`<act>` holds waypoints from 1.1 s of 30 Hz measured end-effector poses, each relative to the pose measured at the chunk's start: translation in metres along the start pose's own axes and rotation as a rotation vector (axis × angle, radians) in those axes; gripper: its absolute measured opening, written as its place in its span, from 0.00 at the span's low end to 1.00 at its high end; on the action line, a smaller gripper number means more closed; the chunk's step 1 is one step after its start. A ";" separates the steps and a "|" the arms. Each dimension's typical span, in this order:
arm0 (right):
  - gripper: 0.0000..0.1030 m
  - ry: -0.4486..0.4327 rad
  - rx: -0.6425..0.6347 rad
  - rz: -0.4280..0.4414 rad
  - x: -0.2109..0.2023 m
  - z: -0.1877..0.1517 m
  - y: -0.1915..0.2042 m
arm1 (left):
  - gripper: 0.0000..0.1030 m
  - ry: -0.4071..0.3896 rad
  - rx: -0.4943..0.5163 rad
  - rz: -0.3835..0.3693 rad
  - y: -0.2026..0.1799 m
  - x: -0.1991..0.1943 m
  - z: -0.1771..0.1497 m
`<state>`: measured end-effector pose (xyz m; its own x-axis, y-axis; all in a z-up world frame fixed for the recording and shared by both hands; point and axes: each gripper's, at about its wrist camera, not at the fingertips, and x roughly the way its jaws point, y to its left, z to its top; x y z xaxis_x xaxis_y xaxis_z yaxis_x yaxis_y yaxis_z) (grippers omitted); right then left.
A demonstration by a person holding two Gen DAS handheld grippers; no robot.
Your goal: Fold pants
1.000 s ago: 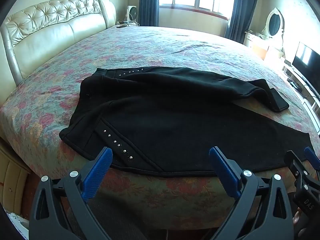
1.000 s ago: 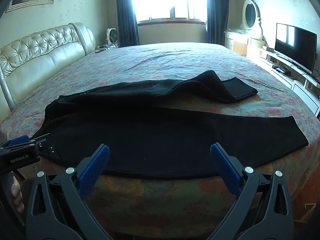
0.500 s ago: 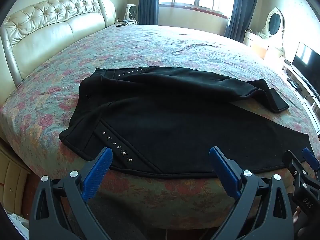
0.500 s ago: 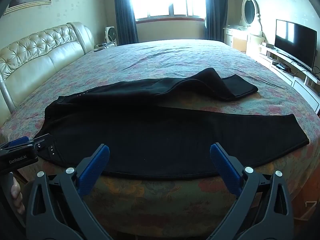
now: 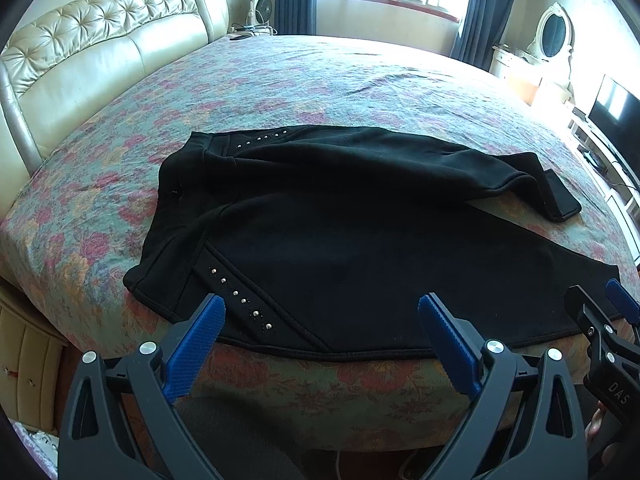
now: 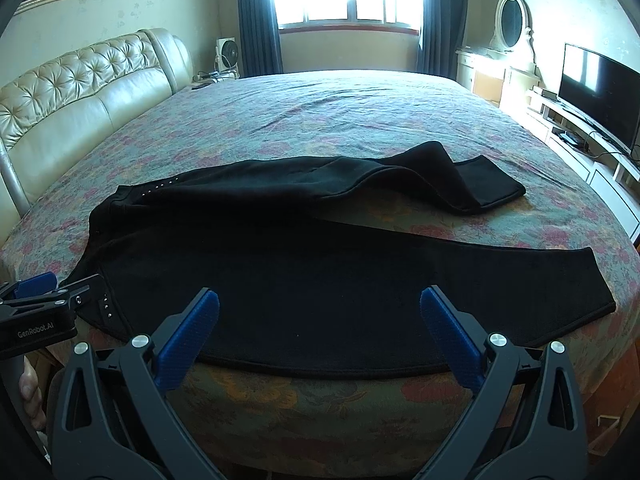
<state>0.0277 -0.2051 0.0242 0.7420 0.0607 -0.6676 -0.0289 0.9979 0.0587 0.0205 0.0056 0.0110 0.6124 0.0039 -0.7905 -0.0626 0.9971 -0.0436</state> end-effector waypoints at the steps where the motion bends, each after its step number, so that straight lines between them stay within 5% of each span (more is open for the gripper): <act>1: 0.98 0.004 0.002 -0.001 0.001 0.000 0.000 | 0.94 0.003 -0.002 -0.001 0.000 0.000 0.000; 33: 0.98 0.033 0.012 0.004 0.009 -0.005 -0.002 | 0.94 0.034 0.002 0.007 -0.001 0.007 -0.002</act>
<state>0.0304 -0.2063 0.0143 0.7195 0.0653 -0.6914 -0.0236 0.9973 0.0697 0.0228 0.0046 0.0045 0.5851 0.0082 -0.8109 -0.0650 0.9972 -0.0367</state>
